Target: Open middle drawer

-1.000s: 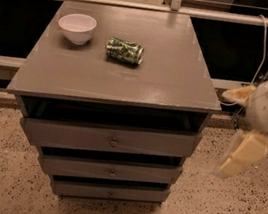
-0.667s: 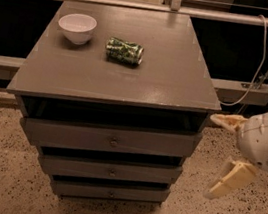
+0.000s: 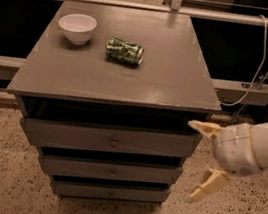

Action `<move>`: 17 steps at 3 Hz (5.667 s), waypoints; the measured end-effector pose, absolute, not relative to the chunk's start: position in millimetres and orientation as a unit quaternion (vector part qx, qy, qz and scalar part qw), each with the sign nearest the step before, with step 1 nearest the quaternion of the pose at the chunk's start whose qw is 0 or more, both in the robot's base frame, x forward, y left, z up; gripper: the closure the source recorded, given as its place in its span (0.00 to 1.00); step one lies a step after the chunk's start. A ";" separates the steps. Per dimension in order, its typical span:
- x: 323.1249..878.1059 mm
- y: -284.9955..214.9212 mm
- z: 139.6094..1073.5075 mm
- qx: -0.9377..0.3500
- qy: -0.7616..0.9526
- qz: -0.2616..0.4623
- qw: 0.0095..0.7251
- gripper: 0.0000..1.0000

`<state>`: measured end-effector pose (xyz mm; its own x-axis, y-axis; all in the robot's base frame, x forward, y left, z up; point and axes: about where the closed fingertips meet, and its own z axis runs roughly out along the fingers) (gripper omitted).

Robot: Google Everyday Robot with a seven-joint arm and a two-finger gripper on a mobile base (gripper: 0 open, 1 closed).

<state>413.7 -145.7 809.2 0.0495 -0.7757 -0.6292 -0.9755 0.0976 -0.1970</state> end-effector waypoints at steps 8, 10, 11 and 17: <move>427.9 -144.9 564.0 -0.809 0.476 0.093 0.333 0.00; 451.0 -124.7 482.7 -0.803 0.498 0.071 0.321 0.00; 472.5 -118.6 466.6 -0.799 0.501 0.052 0.328 0.00; 564.4 -104.5 405.2 -0.753 0.579 0.047 0.309 0.04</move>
Offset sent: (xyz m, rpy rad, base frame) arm 0.0106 0.0337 -0.1660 0.0704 -0.3369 0.0877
